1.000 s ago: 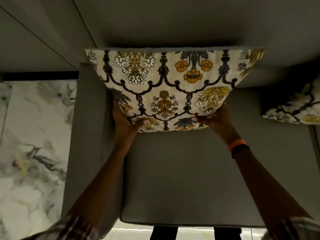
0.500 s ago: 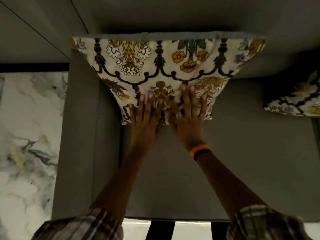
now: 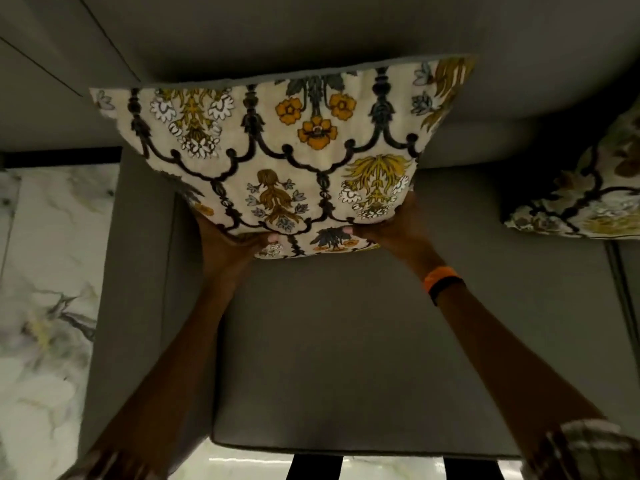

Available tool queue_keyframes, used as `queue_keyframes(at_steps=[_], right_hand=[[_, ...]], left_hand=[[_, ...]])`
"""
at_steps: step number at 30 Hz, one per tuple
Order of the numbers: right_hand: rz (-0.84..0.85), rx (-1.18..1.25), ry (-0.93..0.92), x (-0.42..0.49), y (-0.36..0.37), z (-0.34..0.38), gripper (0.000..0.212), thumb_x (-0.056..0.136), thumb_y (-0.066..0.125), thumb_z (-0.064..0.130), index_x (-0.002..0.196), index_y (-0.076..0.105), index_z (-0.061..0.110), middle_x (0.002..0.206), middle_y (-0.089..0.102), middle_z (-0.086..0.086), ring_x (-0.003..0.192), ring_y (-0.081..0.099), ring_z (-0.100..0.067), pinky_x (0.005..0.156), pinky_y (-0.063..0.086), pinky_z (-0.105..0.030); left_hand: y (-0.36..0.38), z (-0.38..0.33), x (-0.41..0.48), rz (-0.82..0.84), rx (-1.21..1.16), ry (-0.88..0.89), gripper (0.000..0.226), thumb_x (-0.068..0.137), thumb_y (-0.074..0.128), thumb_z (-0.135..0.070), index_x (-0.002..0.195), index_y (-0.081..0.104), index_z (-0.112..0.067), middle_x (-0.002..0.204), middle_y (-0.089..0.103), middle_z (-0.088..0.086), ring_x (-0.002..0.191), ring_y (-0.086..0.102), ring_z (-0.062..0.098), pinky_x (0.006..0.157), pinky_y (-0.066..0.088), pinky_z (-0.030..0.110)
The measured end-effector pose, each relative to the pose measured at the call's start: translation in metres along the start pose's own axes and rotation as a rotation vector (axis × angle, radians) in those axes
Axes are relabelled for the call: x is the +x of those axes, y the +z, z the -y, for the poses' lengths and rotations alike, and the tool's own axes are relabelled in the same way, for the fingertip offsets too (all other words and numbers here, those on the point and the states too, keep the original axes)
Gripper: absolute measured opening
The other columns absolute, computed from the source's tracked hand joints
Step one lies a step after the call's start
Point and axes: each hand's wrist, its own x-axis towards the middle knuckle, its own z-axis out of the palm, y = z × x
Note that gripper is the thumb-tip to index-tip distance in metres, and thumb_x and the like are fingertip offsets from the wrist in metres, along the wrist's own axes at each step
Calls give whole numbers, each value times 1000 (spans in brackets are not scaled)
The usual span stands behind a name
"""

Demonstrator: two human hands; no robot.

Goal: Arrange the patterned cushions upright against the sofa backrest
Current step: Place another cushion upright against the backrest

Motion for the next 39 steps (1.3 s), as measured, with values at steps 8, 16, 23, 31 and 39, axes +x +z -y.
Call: queue_keyframes(at_steps=[8,16,23,31,39], right_hand=[[14,-3,-97,-23,-20,-24,116,65,101,29,160,33,28,165,39,1,145,43,6,119,46,-22],[-272,-153,-45,-71,-228,-92,91,80,90,11,156,41,15,160,46,-13,145,48,-27,115,48,-56],[-536,38,-104,-14,-461,-148,132,66,103,27,162,18,-4,166,29,-18,157,34,-31,129,35,-40],[-187,206,-61,32,-505,-170,134,57,107,37,162,27,13,155,59,-9,144,59,-24,116,50,-57],[-685,-158,-497,-7,-476,-121,102,74,99,34,152,36,17,163,21,-36,155,28,-50,129,34,-45]], left_hand=[[56,-28,-69,-330,277,-44,123,74,89,-38,161,5,-15,165,11,19,153,18,38,125,24,44],[274,-127,-193,140,379,441,89,91,68,-48,157,21,-13,161,26,8,148,29,34,114,40,61],[416,-219,-142,337,-117,125,138,58,94,-54,160,4,-31,168,20,8,154,26,20,124,33,43],[474,-226,-156,262,-256,-49,119,55,100,-38,151,36,-6,151,52,12,140,51,19,114,47,39],[483,-274,-195,-223,225,506,104,81,86,-32,156,15,-19,162,15,20,153,21,36,123,33,46]])
